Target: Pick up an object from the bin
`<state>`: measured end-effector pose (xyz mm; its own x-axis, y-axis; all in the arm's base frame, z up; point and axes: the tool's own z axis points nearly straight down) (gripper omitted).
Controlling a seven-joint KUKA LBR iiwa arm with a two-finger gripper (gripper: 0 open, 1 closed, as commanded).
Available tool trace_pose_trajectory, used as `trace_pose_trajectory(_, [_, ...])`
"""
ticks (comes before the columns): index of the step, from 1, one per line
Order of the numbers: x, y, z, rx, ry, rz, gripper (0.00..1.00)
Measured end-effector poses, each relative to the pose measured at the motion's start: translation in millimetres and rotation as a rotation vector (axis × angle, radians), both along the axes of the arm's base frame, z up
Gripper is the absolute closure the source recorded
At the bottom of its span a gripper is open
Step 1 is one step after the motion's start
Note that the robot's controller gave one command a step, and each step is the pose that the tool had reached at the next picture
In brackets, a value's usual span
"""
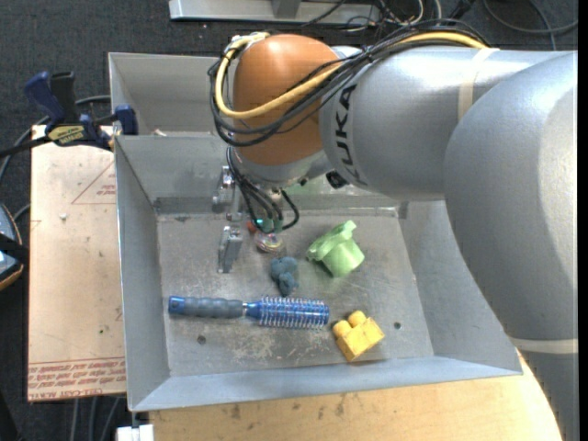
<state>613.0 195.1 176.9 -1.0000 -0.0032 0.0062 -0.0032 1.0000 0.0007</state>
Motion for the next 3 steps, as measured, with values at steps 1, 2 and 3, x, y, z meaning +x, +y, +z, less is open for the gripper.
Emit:
trace_pose_trajectory(1, [-76.9,-15.2,-98.0,-0.001,0.002,0.032,0.00])
trace_pose_trajectory(2, [-73.7,-14.9,-94.4,0.001,-0.005,0.030,1.00])
trace_pose_trajectory(3, [-71.0,-18.0,52.5,0.003,-0.015,0.018,1.00])
